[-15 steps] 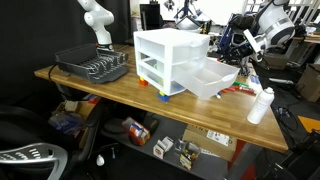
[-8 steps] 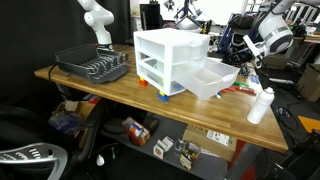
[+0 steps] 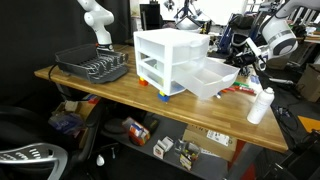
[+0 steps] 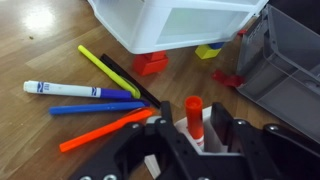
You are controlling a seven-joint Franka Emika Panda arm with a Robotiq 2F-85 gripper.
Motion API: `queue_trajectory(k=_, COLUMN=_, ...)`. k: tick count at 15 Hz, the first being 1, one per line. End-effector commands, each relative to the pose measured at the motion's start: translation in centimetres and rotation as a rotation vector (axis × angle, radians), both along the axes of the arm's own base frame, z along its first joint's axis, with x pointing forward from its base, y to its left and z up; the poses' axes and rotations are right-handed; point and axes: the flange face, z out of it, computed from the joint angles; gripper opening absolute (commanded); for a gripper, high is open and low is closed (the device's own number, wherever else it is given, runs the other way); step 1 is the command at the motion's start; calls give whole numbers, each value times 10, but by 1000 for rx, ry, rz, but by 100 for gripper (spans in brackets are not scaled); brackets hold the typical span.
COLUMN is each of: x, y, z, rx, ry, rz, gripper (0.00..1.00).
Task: Put the orange marker inside the white box on the right
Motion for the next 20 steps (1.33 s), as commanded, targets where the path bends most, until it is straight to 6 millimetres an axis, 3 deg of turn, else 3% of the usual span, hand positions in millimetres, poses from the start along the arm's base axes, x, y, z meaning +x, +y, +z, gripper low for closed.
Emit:
queue_trajectory(k=1, x=4, y=-6, z=7, rx=3, ry=-15, rz=-21, gripper=77)
queue_trajectory(k=4, x=7, y=-9, z=21, rx=-14, ry=-45, rz=-17, gripper=98)
queue_trajectory(k=9, x=5, y=-8, z=41, rx=-37, ry=-58, rz=-2, gripper=100)
queue_trajectory(k=13, x=-9, y=5, z=54, rx=-103, ry=8, rz=34, gripper=100)
queue_trajectory(k=20, x=-42, y=18, z=82, rx=-408, ry=141, rz=25, gripper=100)
